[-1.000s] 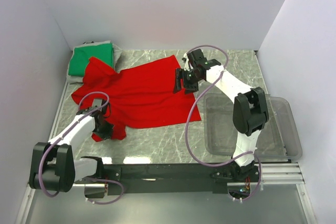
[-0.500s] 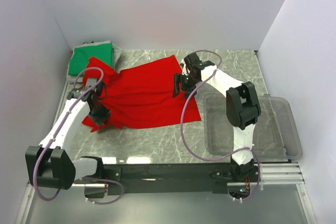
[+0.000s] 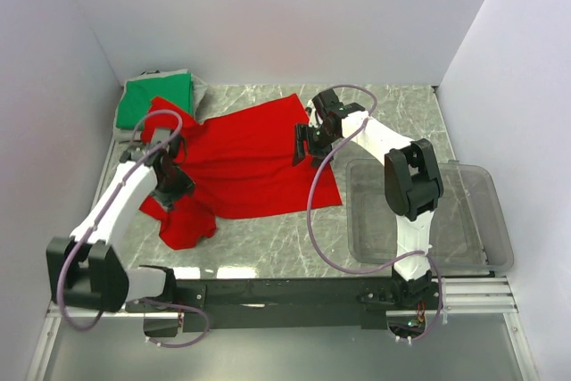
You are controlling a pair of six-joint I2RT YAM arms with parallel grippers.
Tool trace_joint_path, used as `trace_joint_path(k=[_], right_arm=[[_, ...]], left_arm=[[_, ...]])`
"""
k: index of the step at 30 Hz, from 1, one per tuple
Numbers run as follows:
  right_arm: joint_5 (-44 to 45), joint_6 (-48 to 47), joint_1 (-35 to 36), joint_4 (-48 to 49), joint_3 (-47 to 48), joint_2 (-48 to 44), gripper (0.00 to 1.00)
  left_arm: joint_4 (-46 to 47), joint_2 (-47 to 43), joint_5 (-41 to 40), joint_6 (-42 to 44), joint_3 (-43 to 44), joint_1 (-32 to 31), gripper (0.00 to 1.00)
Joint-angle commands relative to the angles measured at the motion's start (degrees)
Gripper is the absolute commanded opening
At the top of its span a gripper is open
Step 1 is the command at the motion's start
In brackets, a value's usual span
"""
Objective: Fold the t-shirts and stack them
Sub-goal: Fold the tshirt
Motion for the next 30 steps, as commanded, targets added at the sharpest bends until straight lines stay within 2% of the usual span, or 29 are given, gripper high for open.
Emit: trace_joint_path(k=[1,6,10,16,19,22,25,28,29,30], right_arm=[[-1.2,0.1,-0.4,0.2,1.0,-0.5,0.71],[-2.4,0.1,-0.4,0.4,0.9,-0.2,0.71],[-3.3,0.3,-0.4,0.7,0.5,-0.2,0.71],[-3.5,0.0,-0.4,0.4,0.7,-0.3,0.71],[-3.5,-0.2,-0.5,0.3,1.0,-0.3,0.71],[-3.4,-0.3,-0.5,0.3,0.8,-0.3,0.71],[-3.1,-0.7,-0.5,0.1,0.5,-0.5,0.7],[-2.5,-0.9,-0.5,-0.2,0.3,-1.0,0.7],[-2.3,-0.9,-0.5,-0.3,0.3,-1.0,0.7],[-1.9,-1.0,-0.5,-0.5,0.3,-1.0,0.7]], left_arm=[[-0.1,-5.7,7.1,-4.1,-4.5,-3.5,0.55],[-3.3,-8.0,10.0,-11.6,-12.4,-10.0,0.56],[-4.8,-8.1,7.6,-14.5,-12.3,-10.4,0.58],[-0.8,-4.4,6.2,-14.2,-15.7,-10.4,0.68],[1.3,-2.0,3.6,-13.6,-15.4,-10.2,0.67],[4.0,1.2,1.8,-12.5,-14.6,-10.0,0.61],[5.9,4.9,-0.1,-10.7,-13.4,-10.0,0.5],[6.6,8.5,-1.6,-8.3,-11.1,-10.0,0.33],[6.6,9.2,-1.9,-7.7,-10.4,-10.0,0.19],[6.6,10.8,-2.1,-7.0,-9.6,-10.0,0.13]])
